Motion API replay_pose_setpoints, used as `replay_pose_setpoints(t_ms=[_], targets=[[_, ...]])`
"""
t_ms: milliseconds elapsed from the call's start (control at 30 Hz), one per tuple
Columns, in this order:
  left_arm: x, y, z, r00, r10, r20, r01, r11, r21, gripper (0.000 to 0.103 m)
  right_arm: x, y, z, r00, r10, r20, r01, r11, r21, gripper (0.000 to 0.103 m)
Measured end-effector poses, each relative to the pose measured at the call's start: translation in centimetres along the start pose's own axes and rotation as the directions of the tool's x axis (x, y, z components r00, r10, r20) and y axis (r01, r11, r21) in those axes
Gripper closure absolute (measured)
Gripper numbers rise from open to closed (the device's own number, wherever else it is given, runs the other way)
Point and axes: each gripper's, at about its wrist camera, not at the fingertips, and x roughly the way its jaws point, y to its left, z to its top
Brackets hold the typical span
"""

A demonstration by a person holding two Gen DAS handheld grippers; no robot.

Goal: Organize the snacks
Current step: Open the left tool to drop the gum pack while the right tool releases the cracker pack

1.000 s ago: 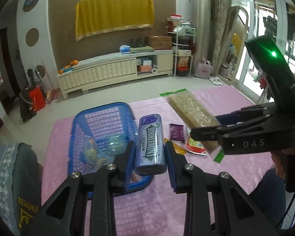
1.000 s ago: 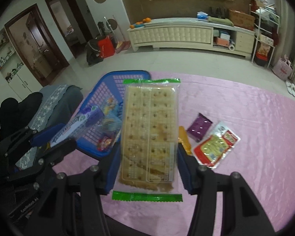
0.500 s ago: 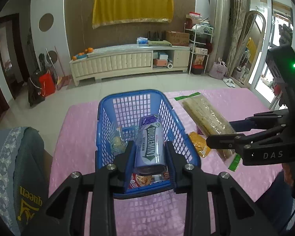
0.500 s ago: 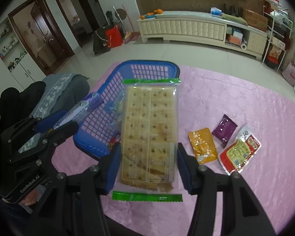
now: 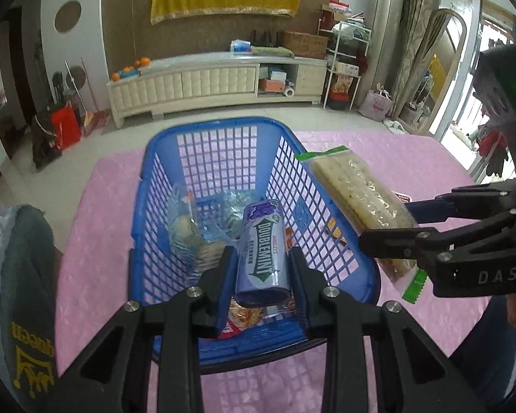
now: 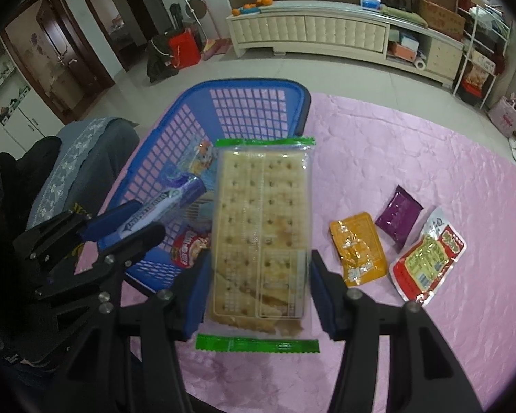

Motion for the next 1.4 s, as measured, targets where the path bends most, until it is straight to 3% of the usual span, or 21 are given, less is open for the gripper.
replay_pose_setpoints(t_ms=[200,267,300,333,600,900,1167,1300,1400], targets=[[0.9,-0.8,-0.7,0.999,-0.003,-0.034,0.003,1.000,-0.001,0.074,-0.1,-0.6,-0.5,1.000,-0.015,-0.009,0.015,1.000,0.013,0.044],[0.9,-0.7,-0.6,0.999,0.008,-0.040,-0.008,1.000,-0.014,0.065,-0.5,-0.9,-0.6,1.000,-0.013,-0.003,0.013,1.000,0.019,0.044],[0.9,-0.6,-0.6,0.999,0.009,-0.044,-0.010,1.000,-0.021,0.049,-0.8,-1.0,-0.7,1.000,-0.010,0.002,0.010,1.000,0.024,0.044],[0.8,-0.6,-0.5,0.999,0.010,-0.048,-0.011,1.000,-0.027,0.041,-1.0,-1.0,-0.7,1.000,-0.005,0.006,0.005,1.000,0.026,0.044],[-2.6,0.4,0.1,0.999,0.040,-0.005,-0.040,0.999,-0.026,0.035,-2.3,-0.8,-0.4,0.999,0.043,0.030,-0.044,0.998,0.053,0.044],[-4.5,2.8,1.1,0.994,0.113,0.000,-0.113,0.993,-0.030,0.032,-2.1,2.2,2.0,0.995,0.091,0.045,-0.092,0.995,0.028,0.044],[-4.0,5.2,1.2,0.991,0.135,-0.015,-0.135,0.987,-0.087,0.032,0.2,4.1,3.4,0.998,0.059,0.017,-0.059,0.998,-0.030,0.044],[-3.2,5.7,0.9,0.989,0.142,-0.029,-0.144,0.985,-0.093,0.032,2.0,4.4,3.4,1.000,0.005,0.008,-0.005,0.997,-0.075,0.044],[-3.0,6.1,0.6,0.991,0.129,-0.040,-0.132,0.985,-0.108,0.032,3.3,4.2,3.2,1.000,0.013,-0.025,-0.014,0.998,-0.068,0.044]])
